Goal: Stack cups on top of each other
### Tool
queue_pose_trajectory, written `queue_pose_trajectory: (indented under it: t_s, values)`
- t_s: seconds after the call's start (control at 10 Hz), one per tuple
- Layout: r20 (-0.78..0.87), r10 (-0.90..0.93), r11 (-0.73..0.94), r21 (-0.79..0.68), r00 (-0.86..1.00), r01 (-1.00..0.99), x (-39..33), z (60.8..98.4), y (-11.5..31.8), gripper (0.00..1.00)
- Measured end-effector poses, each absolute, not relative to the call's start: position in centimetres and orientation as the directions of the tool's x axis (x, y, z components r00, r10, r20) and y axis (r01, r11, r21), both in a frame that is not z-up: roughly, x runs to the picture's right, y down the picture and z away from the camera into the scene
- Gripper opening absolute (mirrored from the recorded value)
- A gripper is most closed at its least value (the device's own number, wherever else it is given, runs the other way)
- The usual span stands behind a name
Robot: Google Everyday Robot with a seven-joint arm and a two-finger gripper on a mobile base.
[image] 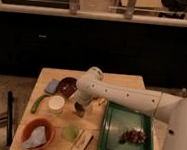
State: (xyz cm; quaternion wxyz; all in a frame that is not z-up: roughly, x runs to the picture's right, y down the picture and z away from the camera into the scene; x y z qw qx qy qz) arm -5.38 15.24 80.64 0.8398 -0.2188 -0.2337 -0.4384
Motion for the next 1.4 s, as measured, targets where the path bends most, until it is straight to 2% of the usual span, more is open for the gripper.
queue_pose_trajectory:
  t_s: [0.5, 0.6, 1.2, 1.3, 1.4]
  values:
    - [0.614, -0.662, 0.431, -0.159, 0.430, 0.889, -5.5, 82.3, 15.6, 0.79]
    - [0.618, -0.664, 0.414, -0.164, 0.421, 0.895, -5.4, 82.5, 15.8, 0.72]
    - [0.608, -0.670, 0.403, -0.184, 0.426, 0.896, -3.8, 81.9, 15.5, 0.12]
    - [0.606, -0.671, 0.407, -0.181, 0.428, 0.895, -3.6, 81.6, 15.4, 0.03]
    - [0.603, -0.672, 0.414, -0.176, 0.430, 0.893, -3.5, 81.2, 15.2, 0.00]
